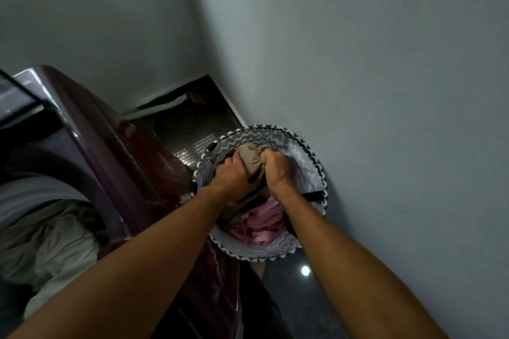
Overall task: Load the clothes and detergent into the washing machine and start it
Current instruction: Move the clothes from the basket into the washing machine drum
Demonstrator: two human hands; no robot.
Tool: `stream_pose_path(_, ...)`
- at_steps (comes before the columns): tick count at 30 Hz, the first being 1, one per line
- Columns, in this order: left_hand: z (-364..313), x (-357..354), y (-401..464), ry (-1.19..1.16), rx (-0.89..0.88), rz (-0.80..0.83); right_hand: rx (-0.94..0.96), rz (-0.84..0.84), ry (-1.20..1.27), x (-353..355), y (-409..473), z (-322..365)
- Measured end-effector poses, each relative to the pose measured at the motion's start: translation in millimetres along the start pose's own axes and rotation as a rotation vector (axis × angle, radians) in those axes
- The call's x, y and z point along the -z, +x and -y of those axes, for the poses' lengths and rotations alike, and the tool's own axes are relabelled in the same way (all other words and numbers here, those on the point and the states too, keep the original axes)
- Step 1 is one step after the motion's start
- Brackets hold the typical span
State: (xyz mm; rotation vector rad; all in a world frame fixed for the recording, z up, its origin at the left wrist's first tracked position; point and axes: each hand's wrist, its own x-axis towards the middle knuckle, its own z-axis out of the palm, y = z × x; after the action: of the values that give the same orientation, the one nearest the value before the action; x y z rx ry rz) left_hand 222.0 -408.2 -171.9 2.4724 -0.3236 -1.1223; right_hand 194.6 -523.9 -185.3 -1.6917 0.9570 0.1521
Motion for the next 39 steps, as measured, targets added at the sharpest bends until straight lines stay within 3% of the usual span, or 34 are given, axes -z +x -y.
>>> stream_pose_path(8, -23.8, 52.6, -56.1, -0.212, -0.224, -0.220, -0.045, 0.093, 0.537, 22.9, -48.3, 73.8)
stream_pose_path(15, -22.4, 103.5, -135.9, -0.439, -0.284, -0.271, 0.032, 0.490, 0.530, 37.6, -112.1, 157.0)
stream_pose_path(23, 16.0, 179.7, -237.1, -0.707, -0.339, -0.648, 0.189, 0.827, 0.700, -15.7, -199.3, 254.0)
stream_pose_path(27, 63.9, 204.1, -283.0, -0.777, -0.309, -0.815, 0.130, 0.980, 0.780, -72.4, -246.9, 276.0)
stream_pose_path(31, 119.5, 210.7, -323.5, -0.743, -0.200, -0.907, 0.136, 0.961, 0.694, -136.7, -287.0, 272.1)
stream_pose_path(35, 171.3, 198.0, -347.2, -0.733, -0.090, -0.962, 0.167, 0.771, 0.537, -192.4, -325.2, 250.3)
stream_pose_path(39, 213.6, 174.0, -345.7, -0.772, 0.045, -0.929, 0.523, 0.694, 0.021, -229.2, -337.5, 218.7)
